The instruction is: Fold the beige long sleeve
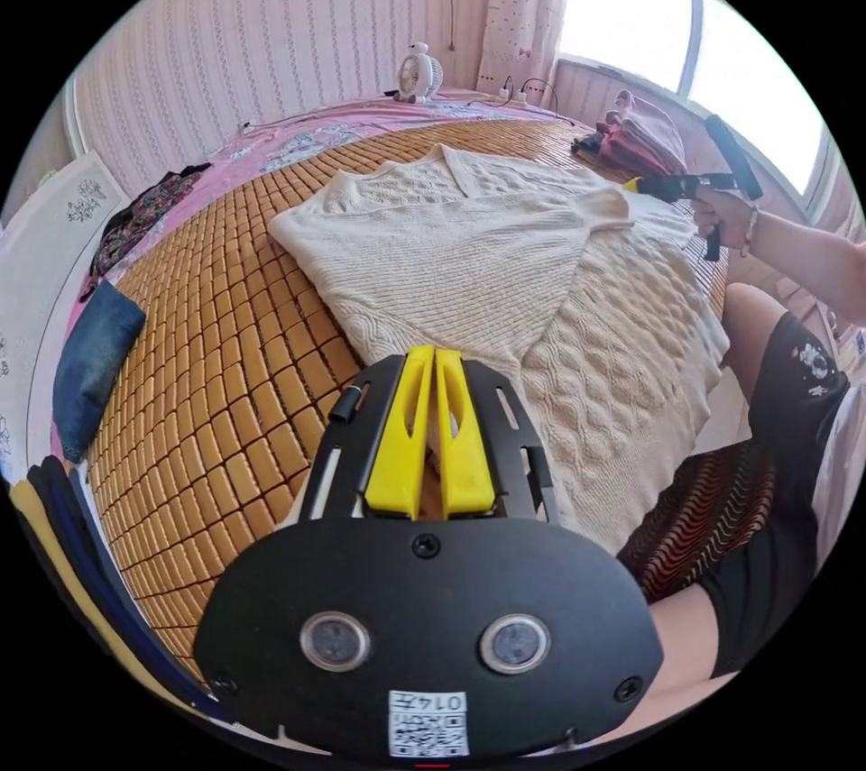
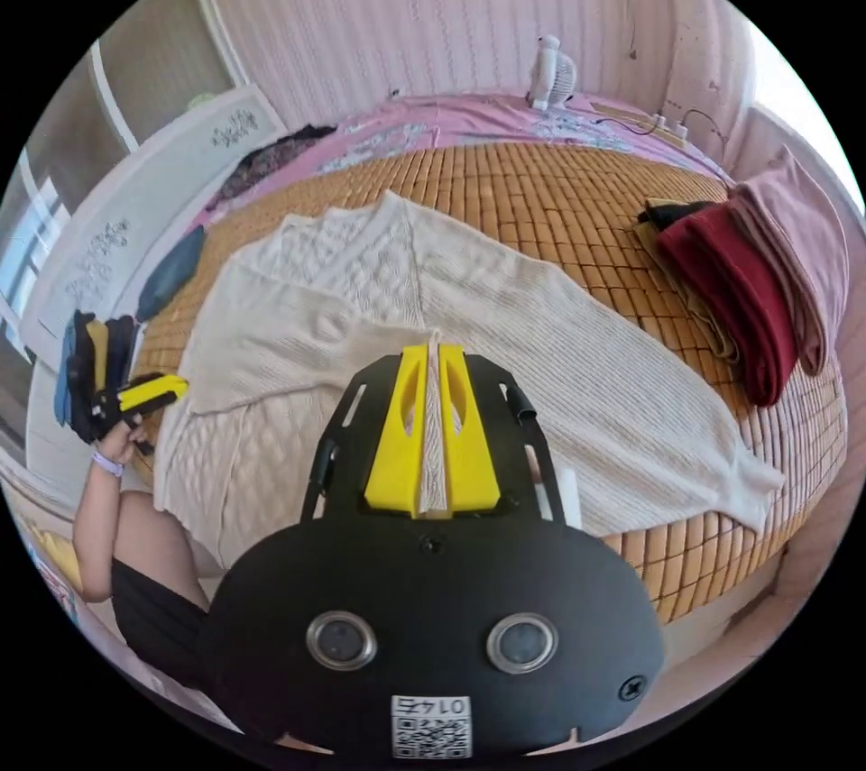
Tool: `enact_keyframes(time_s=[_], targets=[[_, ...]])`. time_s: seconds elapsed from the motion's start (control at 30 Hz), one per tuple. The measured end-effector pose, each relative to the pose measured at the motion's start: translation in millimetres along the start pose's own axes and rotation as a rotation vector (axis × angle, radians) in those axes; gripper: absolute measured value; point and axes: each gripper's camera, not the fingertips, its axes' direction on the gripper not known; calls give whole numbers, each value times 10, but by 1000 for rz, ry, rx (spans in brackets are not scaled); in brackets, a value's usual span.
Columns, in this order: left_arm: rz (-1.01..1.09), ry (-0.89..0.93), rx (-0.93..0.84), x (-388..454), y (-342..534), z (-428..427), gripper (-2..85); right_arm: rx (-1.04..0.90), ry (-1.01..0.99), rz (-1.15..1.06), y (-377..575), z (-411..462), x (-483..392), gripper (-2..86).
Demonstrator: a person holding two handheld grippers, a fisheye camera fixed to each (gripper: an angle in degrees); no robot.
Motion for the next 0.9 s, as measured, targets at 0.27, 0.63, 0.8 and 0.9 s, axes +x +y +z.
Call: enact_keyframes(time_s=[0.27,0.63,0.8,0.9], targets=[[24,54,200,858,-466,-643,-4,132,293,425,1030,-1412,1889,77],[484,365,72,3142,-1930,262,57,34,371,475,1289,-1476,2914,81],[475,325,7,3614,-2430,729,82,52,264,484,1380,-1644,3144,22],[504,259,-109,3791,-2554,1047,68,101,151,516,1494,-1806,3293,13]])
